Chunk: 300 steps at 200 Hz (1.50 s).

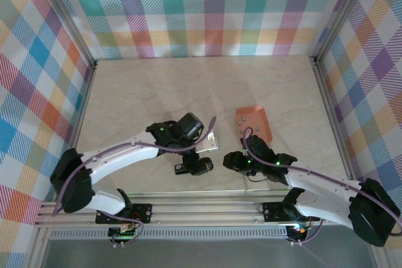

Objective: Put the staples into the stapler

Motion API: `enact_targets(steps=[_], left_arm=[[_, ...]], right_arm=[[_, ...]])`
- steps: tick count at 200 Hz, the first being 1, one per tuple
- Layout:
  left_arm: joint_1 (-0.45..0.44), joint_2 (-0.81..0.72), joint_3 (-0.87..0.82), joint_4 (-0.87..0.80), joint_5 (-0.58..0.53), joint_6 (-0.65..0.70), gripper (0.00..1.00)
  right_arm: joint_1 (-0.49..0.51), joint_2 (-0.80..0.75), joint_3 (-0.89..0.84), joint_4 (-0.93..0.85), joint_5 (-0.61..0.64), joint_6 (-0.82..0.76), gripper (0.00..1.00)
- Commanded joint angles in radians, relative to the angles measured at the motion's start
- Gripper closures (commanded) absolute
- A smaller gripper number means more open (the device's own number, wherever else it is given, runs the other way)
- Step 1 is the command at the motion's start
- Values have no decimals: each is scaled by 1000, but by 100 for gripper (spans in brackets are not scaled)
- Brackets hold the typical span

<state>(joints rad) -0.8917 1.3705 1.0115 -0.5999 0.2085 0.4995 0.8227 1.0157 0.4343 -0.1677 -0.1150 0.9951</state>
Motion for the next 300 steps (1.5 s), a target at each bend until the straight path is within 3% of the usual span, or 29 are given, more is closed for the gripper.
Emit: enact_targets(steps=[1,47,70,98,122,158,196,220,251,300], left_arm=[[44,-97,-92,88,7,-201,0],[77,-278,-316,297,11,-558,0],[77,-356,-394,293,-170,-774,0],[79,-450,-441,125,-474,-1023,0],[77,-545,-498,159,-441,-993,0],[79,-625,-581,195,-450,-1056,0],[78,-583,-605,190,-510,-1102,0],[77,-529,-598,222,-483,-1078,0],[78,-498,-564,184,-524,-1111,0],[78,-509,-548,126,-572,-1171,0]], right_arm=[[-6,61,75,-7,-54,-69,51],[-5,237,187,47,-166,-115,48],[1,284,218,59,-187,-120,46],[4,325,228,35,-186,-123,46],[4,374,231,69,-217,-125,47],[5,445,221,54,-179,-89,54],[4,485,158,38,-133,-39,55],[4,474,159,54,-142,-58,55],[9,397,268,-50,-104,-221,46],[35,310,425,-189,-15,-740,34]])
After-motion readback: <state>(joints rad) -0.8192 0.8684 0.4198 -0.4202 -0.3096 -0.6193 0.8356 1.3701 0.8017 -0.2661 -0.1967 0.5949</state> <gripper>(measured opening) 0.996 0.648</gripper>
